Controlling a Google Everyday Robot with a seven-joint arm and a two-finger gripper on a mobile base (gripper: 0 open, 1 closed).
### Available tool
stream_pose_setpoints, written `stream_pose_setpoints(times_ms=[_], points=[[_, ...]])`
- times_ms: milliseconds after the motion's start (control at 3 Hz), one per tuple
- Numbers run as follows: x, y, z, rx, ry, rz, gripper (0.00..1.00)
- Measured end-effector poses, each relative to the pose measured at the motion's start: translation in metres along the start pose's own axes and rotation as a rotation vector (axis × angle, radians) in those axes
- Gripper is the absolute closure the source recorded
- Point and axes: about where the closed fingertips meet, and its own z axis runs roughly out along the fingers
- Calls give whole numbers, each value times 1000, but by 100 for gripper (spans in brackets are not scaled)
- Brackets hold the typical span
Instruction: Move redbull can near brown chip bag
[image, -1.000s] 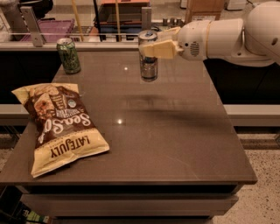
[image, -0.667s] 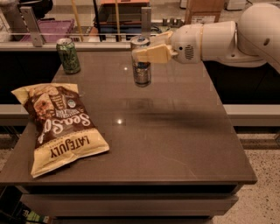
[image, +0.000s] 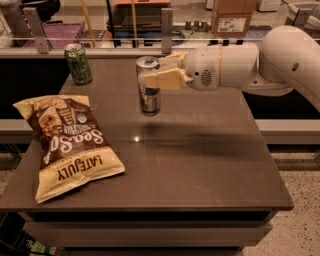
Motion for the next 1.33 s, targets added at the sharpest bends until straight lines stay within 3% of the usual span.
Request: stream_pose_setpoints(times_ms=[667, 1333], points=[[17, 41, 24, -20, -13, -34, 100], [39, 68, 52, -3, -16, -54, 100]])
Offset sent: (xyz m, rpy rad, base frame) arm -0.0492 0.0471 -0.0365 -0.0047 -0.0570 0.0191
